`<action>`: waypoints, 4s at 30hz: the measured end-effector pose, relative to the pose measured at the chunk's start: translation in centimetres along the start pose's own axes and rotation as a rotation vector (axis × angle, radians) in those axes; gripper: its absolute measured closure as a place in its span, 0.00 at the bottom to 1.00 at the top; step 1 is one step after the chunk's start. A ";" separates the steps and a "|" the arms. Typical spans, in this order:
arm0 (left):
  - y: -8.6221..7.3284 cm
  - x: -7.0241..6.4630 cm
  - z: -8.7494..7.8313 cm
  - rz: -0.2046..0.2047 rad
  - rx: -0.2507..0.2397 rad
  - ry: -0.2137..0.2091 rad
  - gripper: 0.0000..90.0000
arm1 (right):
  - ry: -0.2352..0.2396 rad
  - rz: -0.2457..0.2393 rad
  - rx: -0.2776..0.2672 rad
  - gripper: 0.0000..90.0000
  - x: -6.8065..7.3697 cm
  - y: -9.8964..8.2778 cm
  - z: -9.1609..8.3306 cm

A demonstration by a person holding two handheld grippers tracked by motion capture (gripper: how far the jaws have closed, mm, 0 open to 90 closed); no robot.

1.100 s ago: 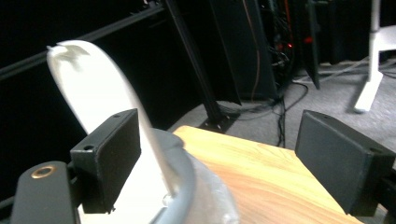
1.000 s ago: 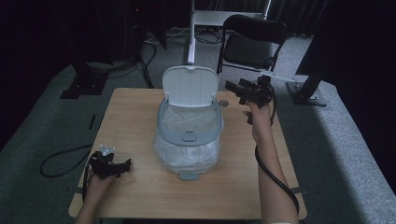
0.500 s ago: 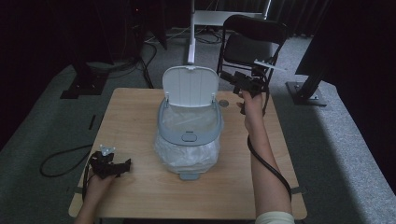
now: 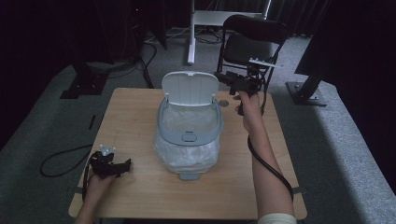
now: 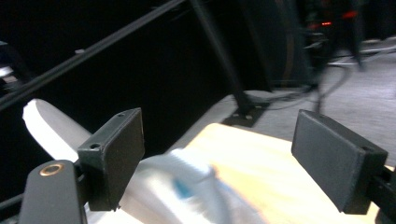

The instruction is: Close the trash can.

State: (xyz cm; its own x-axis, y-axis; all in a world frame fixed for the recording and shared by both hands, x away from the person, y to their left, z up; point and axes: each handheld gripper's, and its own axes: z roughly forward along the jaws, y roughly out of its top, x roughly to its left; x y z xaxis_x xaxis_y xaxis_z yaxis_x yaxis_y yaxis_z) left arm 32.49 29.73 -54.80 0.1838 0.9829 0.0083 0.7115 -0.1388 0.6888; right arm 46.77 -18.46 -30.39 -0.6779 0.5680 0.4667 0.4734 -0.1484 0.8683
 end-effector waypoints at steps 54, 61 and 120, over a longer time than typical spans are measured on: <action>0.0 0.0 0.0 0.000 0.000 0.001 0.02 | -0.126 -0.537 0.162 0.11 12.0 -10.7 -0.6; 0.0 0.0 0.0 0.000 0.000 0.001 0.02 | -0.100 -0.503 0.167 0.11 11.6 -10.3 -0.5; 0.0 0.0 0.0 0.001 0.003 0.001 0.02 | -0.376 -0.364 0.019 0.11 3.6 -12.9 -7.3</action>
State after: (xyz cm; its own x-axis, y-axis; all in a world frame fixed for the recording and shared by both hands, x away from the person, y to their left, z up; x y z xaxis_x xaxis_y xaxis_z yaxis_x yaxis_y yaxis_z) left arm 32.52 29.73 -54.77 0.1838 0.9829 0.0101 0.7133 -0.1404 0.6866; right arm 34.12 -20.47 -38.71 -0.5530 0.8323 0.0390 0.2566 0.1256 0.9583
